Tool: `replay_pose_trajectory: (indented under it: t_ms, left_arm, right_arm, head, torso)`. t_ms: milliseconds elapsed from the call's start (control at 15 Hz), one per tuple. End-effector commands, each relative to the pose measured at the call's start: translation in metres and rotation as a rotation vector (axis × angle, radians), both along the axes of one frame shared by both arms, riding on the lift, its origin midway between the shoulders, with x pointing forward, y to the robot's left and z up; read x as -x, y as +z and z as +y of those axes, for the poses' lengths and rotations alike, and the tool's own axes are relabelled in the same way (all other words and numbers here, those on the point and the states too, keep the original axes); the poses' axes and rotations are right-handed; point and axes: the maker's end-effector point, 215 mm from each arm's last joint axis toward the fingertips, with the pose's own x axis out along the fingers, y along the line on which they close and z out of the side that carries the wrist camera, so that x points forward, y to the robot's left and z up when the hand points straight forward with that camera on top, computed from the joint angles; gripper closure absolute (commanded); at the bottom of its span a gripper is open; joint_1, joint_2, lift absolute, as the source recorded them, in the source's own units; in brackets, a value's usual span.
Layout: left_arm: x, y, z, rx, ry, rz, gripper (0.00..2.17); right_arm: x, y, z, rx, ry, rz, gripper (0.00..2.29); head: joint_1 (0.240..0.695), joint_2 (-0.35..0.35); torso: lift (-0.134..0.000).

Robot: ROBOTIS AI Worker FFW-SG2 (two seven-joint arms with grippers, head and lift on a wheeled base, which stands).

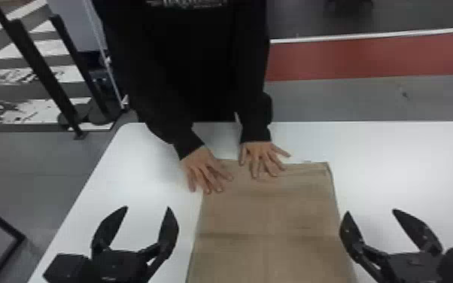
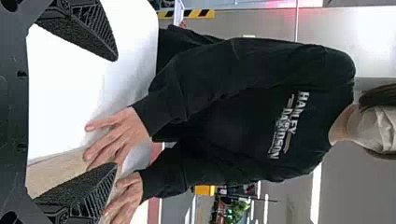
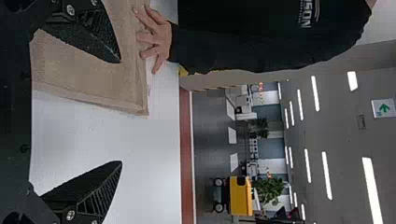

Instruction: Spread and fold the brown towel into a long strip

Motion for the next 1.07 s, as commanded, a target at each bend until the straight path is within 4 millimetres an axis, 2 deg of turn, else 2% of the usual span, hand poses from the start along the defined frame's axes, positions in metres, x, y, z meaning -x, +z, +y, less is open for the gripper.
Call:
replay_pose_trajectory:
  t_ms: [0, 1000]
  left_arm:
    - [0.0, -0.0006, -0.0006, 0.003, 0.0, 0.002, 0.08]
    - [0.0008, -0.0056, 0.0019, 0.006, 0.003, 0.012, 0.08]
  right_arm:
    - [0.0001, -0.0005, -0.0022, 0.0, -0.004, 0.001, 0.11]
    - [-0.0045, -0.003, -0.0034, 0.005, -0.01, 0.003, 0.11]
  head:
    - [0.695, 0.176]
    - [0.695, 0.172]
  torso:
    - [-0.113]
    - [-0.113]
